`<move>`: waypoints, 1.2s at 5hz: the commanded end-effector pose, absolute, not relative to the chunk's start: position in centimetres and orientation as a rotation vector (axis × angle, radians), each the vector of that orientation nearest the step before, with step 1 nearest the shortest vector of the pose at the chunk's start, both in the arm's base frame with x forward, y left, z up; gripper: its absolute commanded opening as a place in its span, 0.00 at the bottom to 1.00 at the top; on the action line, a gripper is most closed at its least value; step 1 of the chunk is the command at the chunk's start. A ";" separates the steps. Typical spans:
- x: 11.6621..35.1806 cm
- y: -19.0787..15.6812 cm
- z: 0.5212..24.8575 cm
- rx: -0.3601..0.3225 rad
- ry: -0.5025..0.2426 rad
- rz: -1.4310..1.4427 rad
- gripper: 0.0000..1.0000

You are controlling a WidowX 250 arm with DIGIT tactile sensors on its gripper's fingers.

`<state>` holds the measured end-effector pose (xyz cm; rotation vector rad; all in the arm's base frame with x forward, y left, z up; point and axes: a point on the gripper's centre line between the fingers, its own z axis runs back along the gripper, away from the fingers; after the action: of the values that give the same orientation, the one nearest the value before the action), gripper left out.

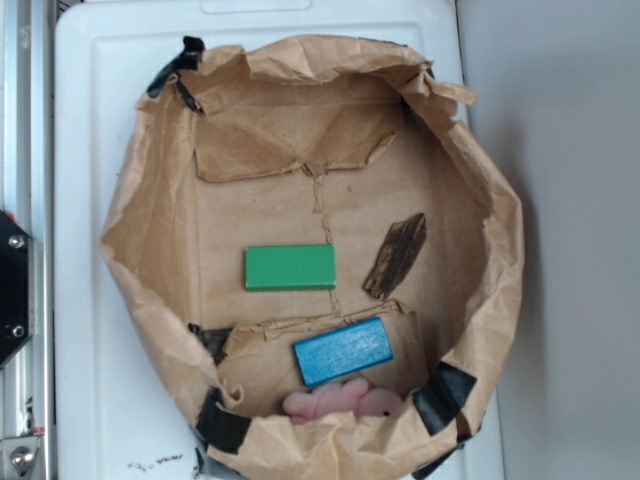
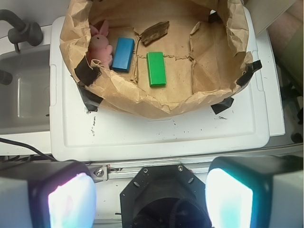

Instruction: Grab the wood chip.

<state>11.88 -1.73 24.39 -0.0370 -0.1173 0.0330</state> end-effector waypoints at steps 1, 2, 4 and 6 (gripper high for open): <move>11.9 -1.7 24.4 -0.037 -0.117 0.033 1.00; 12.2 -2.7 23.7 -0.042 -0.123 0.099 1.00; 14.6 -3.4 21.6 -0.017 -0.062 0.255 1.00; 14.6 -3.4 21.6 -0.017 -0.062 0.255 1.00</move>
<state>14.55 -3.24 21.07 -0.0169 -0.0462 0.2623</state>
